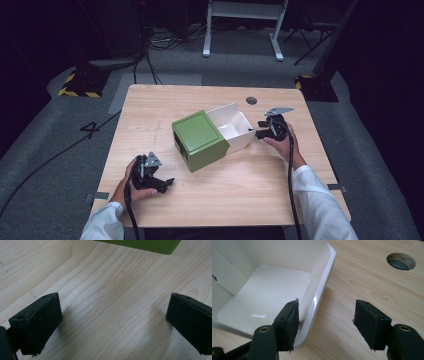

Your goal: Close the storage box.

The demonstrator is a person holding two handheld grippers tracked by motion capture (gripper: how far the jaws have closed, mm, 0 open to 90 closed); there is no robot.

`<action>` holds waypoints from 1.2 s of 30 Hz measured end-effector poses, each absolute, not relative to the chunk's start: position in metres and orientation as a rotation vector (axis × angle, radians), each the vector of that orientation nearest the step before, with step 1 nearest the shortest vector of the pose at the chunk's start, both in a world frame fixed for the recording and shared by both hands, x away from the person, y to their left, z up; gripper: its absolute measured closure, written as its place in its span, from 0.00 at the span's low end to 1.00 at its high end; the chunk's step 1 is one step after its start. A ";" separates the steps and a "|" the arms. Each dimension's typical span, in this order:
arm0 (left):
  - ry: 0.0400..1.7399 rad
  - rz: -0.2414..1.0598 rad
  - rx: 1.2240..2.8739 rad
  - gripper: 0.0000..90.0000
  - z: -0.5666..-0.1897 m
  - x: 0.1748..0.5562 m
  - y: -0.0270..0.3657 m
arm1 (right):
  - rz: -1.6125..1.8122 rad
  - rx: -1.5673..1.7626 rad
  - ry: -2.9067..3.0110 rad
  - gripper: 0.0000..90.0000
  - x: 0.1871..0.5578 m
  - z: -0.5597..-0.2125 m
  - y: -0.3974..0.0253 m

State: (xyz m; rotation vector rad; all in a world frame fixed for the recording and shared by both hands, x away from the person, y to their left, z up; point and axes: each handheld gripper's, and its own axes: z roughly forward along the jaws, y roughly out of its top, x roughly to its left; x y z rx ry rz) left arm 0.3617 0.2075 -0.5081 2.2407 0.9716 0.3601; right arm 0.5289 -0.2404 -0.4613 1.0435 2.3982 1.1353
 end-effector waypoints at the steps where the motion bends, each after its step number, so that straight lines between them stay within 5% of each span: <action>1: 0.972 0.360 2.241 0.01 -0.508 0.362 0.208 | 1.135 1.043 2.398 0.41 0.529 -0.461 -0.240; 36: 0.971 0.362 2.241 0.01 -0.508 0.362 0.208 | 1.056 0.927 2.330 0.33 0.500 -0.425 -0.278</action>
